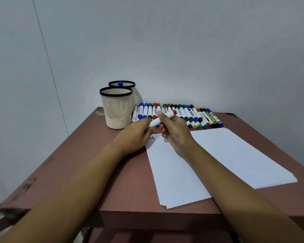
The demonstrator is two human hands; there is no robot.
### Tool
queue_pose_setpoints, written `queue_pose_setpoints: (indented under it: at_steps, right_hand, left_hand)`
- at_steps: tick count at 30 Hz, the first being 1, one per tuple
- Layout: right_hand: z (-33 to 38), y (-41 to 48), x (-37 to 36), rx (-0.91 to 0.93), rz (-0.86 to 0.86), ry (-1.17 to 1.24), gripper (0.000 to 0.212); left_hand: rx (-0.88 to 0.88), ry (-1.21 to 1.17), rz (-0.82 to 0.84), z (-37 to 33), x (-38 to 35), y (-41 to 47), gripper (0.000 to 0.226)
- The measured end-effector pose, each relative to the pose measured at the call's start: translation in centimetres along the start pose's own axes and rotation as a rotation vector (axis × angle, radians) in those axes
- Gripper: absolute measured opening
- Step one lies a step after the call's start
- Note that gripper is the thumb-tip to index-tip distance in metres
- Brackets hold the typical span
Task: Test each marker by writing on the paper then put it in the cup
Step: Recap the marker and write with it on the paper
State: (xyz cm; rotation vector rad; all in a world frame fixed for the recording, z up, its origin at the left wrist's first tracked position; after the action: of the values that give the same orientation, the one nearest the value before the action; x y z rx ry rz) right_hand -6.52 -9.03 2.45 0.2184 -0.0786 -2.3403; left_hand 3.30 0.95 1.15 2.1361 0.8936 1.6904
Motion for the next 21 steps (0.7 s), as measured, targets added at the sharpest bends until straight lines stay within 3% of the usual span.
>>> queue_pose_setpoints:
  at_steps: [9,21]
  right_hand:
    - [-0.41,0.44,0.21,0.064,-0.055,-0.102,0.035]
    - [-0.71,0.93,0.58,0.088,0.040,-0.017,0.027]
  left_hand:
    - [0.167,-0.162,0.039,0.10,-0.29,0.40,0.023]
    - [0.128,-0.255,0.062,-0.05,-0.11,0.17,0.021]
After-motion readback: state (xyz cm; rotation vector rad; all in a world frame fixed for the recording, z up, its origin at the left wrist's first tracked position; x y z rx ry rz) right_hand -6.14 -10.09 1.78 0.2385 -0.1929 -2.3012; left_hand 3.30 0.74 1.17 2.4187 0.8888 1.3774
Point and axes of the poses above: each hand's wrist, its own y-axis towards the middle knuckle, its own x-axis out of the back of the hand, z = x × y, the point moved 1 cm from there along y, towards the middle knuckle, and after that the axes turned 2 degrees about y, right-handed, at the moved point
